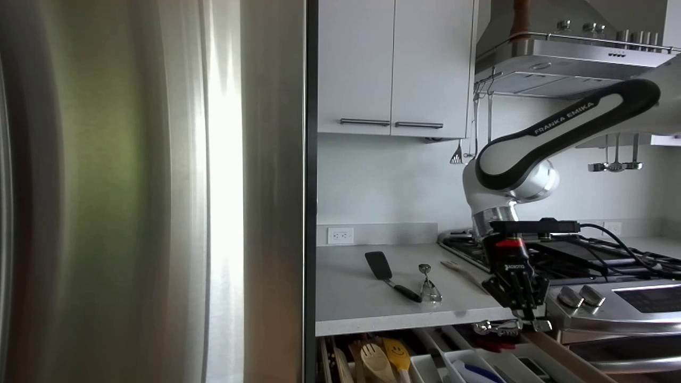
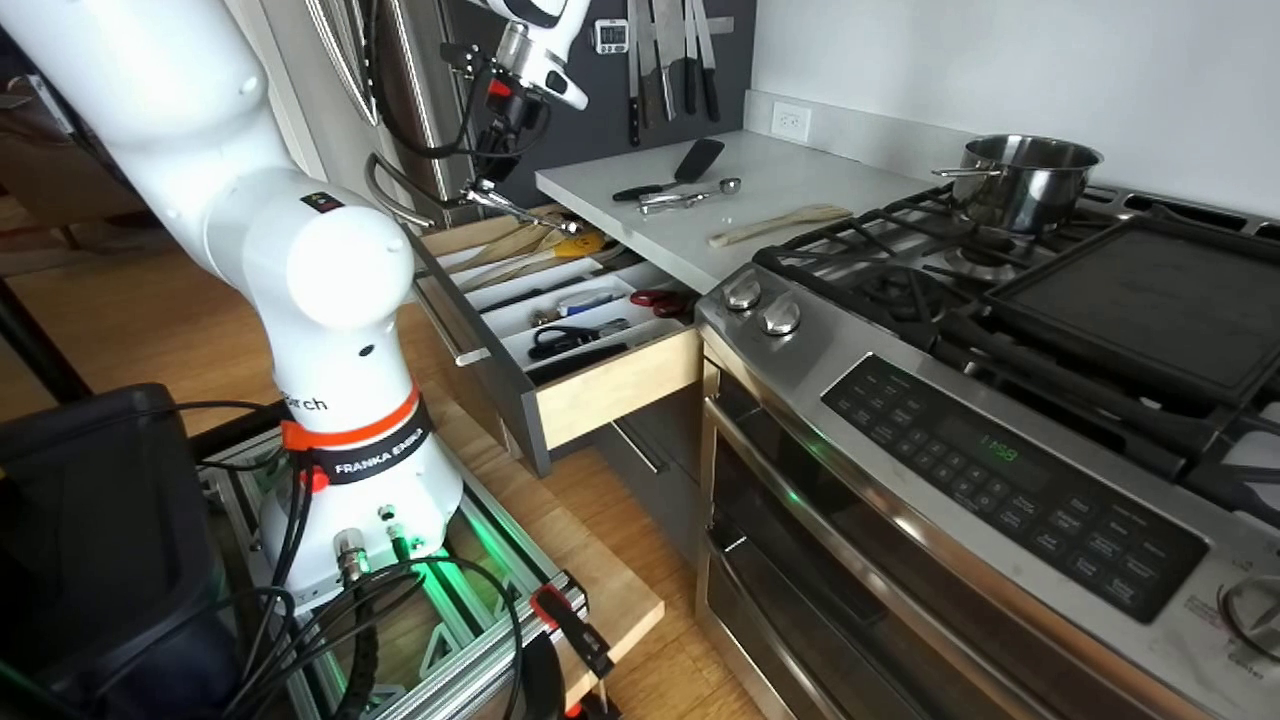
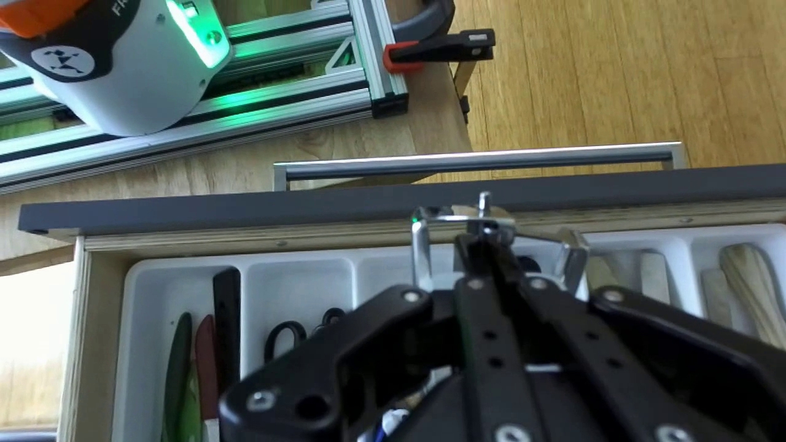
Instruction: Pick up the ice cream scoop on the right and place it in the top third to right compartment of the drawer
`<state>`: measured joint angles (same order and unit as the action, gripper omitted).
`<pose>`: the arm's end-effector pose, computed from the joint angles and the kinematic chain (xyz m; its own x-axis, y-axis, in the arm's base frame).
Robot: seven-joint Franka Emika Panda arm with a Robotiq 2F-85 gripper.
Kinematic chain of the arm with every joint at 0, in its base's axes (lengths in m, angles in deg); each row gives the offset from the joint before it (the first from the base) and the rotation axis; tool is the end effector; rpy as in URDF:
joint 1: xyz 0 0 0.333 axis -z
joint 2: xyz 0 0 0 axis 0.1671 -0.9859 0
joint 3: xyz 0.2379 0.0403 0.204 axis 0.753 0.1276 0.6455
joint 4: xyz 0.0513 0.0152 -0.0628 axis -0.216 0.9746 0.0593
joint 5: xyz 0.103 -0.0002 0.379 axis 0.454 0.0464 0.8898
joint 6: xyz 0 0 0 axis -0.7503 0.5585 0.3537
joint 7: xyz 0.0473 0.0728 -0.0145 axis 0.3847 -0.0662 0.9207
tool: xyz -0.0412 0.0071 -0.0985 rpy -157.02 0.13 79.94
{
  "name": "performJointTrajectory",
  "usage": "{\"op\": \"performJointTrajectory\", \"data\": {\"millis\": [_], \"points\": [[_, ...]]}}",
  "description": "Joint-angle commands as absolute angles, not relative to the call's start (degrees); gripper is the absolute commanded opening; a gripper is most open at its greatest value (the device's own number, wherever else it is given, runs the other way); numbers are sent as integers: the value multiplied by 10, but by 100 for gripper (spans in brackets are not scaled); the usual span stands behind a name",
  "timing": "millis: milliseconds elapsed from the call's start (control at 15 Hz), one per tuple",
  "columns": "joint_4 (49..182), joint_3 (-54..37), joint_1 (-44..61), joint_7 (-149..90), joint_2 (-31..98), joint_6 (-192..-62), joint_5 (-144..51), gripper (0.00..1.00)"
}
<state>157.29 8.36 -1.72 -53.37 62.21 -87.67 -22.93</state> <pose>0.3654 0.2022 0.3913 0.8345 -0.1819 -0.5200 -0.2130 -0.9771 0.0001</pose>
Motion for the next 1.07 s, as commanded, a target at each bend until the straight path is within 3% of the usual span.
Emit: {"op": "performJointTrajectory", "data": {"millis": [0, 1000], "points": [[1588, 74, -2, -491, 588, -896, -222, 1], [1597, 49, 4, -499, 451, -1162, -306, 1]]}}
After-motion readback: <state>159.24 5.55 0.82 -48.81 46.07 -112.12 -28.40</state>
